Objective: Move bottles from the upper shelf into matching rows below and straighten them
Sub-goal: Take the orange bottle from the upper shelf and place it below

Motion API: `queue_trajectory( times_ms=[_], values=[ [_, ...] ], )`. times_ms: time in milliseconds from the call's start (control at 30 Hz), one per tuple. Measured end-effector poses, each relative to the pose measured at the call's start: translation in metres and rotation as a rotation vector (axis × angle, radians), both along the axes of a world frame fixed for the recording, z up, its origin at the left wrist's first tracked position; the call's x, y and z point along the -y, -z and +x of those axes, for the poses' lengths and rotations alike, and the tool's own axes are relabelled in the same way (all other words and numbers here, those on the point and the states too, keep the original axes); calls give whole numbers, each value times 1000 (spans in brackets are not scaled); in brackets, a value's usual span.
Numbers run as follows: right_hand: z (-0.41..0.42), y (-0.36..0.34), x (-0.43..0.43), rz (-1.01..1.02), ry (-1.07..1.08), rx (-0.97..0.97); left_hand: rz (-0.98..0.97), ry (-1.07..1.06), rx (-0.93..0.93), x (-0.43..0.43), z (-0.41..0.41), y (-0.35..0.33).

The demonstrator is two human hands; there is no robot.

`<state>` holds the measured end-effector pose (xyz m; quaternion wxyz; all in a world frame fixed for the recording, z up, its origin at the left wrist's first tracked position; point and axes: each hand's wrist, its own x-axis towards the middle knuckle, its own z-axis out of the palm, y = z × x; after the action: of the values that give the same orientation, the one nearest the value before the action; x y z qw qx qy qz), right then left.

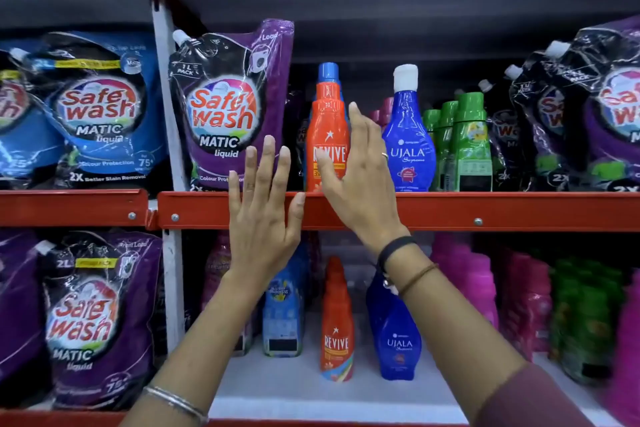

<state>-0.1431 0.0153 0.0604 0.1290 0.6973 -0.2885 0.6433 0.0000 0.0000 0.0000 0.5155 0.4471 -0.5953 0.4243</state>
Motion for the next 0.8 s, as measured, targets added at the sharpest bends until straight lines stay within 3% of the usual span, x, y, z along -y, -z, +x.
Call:
queue_trajectory(
  times_ms=[300,433,667,800],
  values=[
    [4,-28,11,231,22,-2,-67,-197,22,24,3,3],
    [-4,-33,12,298,-151,152,-82,-204,22,24,2,3],
    [-25,-39,-15,137,-474,502,-80,-218,21,24,2,3],
    [-43,-34,-36,229,-616,454,-87,-219,20,25,2,4]
  ],
)
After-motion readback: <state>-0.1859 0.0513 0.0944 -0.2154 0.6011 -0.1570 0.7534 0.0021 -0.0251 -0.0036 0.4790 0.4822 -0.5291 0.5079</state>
